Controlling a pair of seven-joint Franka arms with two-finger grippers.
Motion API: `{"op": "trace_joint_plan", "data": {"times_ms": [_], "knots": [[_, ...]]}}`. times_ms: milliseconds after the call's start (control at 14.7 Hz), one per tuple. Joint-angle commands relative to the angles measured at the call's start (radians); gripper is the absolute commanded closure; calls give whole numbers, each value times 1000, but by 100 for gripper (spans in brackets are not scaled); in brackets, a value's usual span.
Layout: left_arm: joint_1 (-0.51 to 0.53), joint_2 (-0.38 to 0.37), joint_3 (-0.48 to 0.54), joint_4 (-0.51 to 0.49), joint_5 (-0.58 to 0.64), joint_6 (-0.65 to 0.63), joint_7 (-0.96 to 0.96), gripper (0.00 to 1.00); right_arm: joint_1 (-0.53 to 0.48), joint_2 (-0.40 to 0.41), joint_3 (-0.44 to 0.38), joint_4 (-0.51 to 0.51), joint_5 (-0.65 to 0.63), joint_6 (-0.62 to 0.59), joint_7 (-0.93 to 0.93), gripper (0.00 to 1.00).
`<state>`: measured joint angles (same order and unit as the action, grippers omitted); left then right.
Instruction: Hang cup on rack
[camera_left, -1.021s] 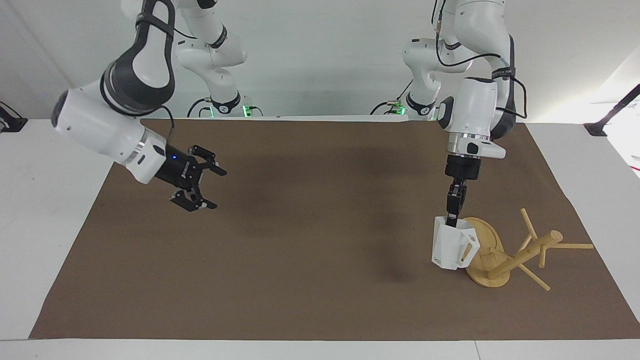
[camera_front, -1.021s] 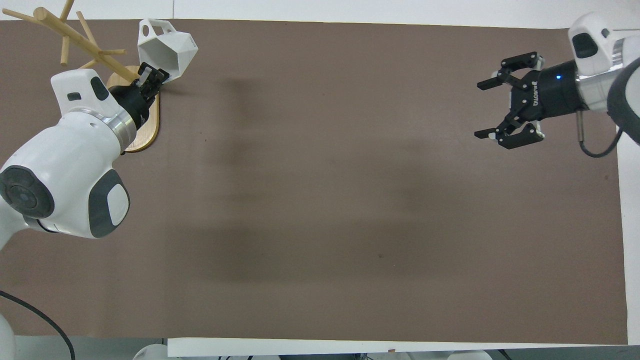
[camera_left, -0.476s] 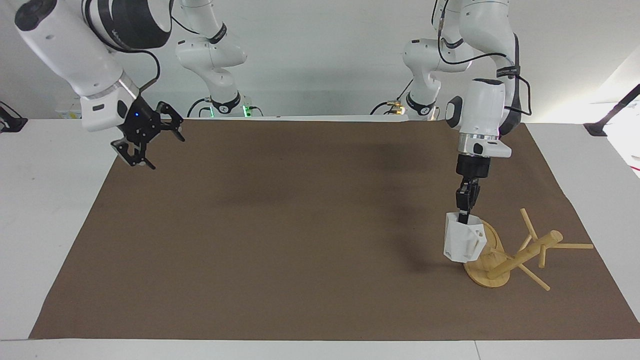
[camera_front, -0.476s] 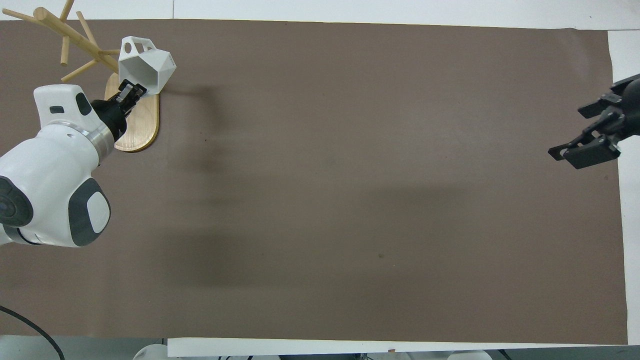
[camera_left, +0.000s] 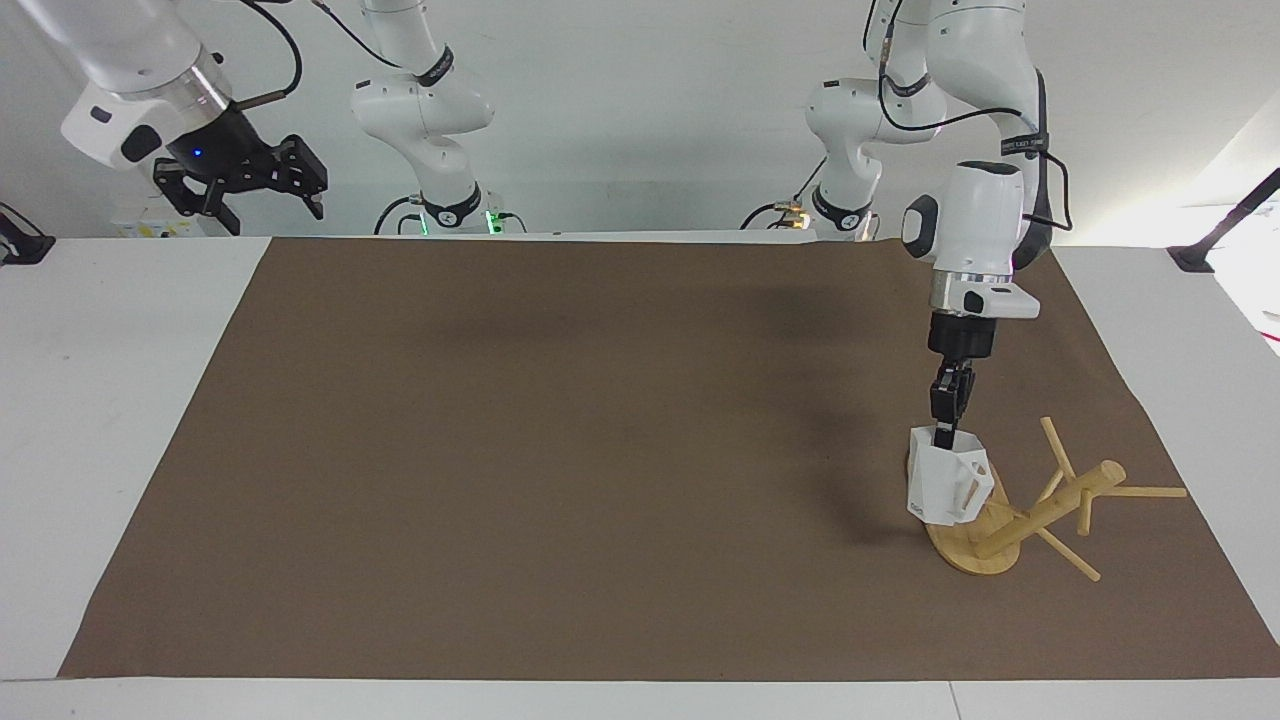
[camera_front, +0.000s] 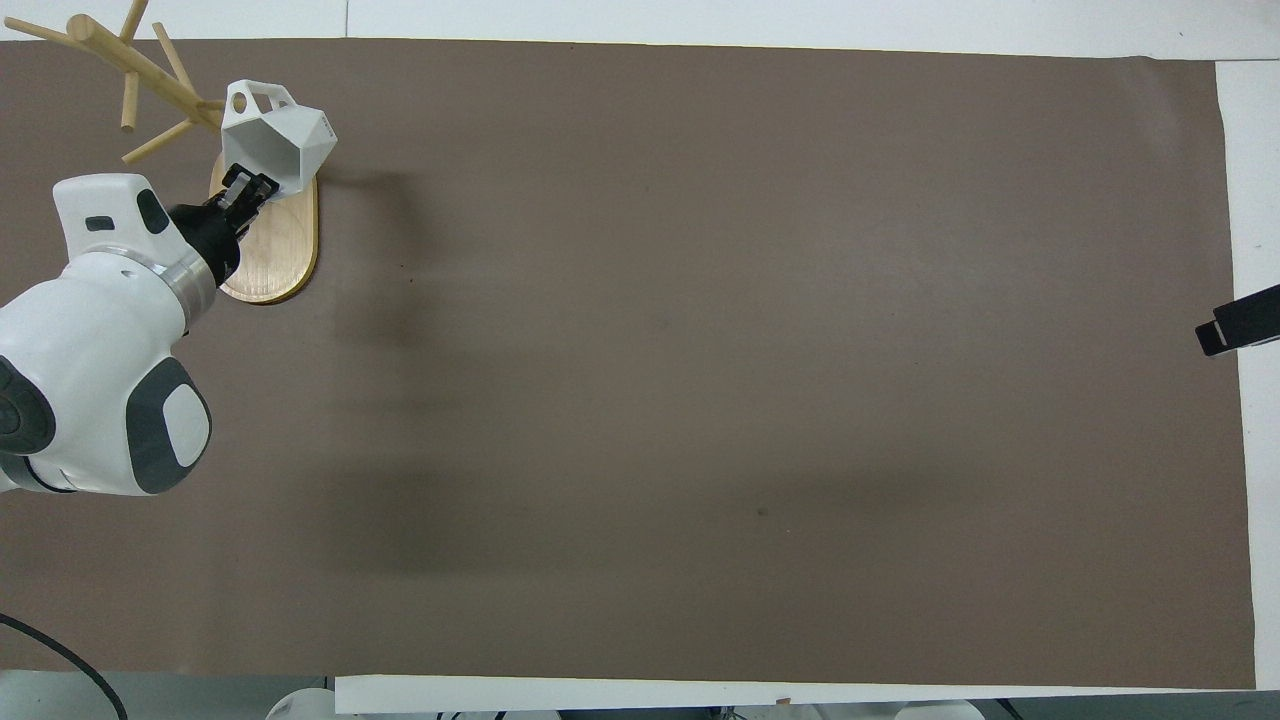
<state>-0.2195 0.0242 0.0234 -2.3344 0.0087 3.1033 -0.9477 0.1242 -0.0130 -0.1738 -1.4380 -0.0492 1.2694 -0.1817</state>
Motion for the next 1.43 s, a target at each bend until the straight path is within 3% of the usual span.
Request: {"op": "trace_joint_plan", "data": {"times_ms": [0, 272, 817, 885, 953, 1021, 1157, 1361], "knots": [[43, 25, -13, -7, 26, 17, 4, 100, -41, -27, 43, -18, -21, -24, 70, 0], [63, 71, -13, 29, 27, 12, 3, 100, -84, -39, 66, -36, -15, -44, 116, 0], [94, 79, -14, 35, 28, -18, 3, 100, -109, -73, 43, -111, -15, -28, 128, 0], [91, 79, -13, 44, 25, -31, 3, 86, -109, -77, 43, -137, -14, -13, 128, 0], [86, 80, -13, 59, 22, -58, 1, 48, -113, -100, 39, -172, -11, 19, 128, 0], [86, 80, -13, 73, 22, -90, 1, 36, -116, -100, 34, -177, -9, 28, 127, 0], [81, 70, -13, 105, 16, -196, -3, 1, -117, -94, 37, -179, -9, 39, 126, 0], [81, -25, -11, 107, 16, -439, 12, 0, -115, -87, 36, -180, -9, 51, 128, 0]]}}
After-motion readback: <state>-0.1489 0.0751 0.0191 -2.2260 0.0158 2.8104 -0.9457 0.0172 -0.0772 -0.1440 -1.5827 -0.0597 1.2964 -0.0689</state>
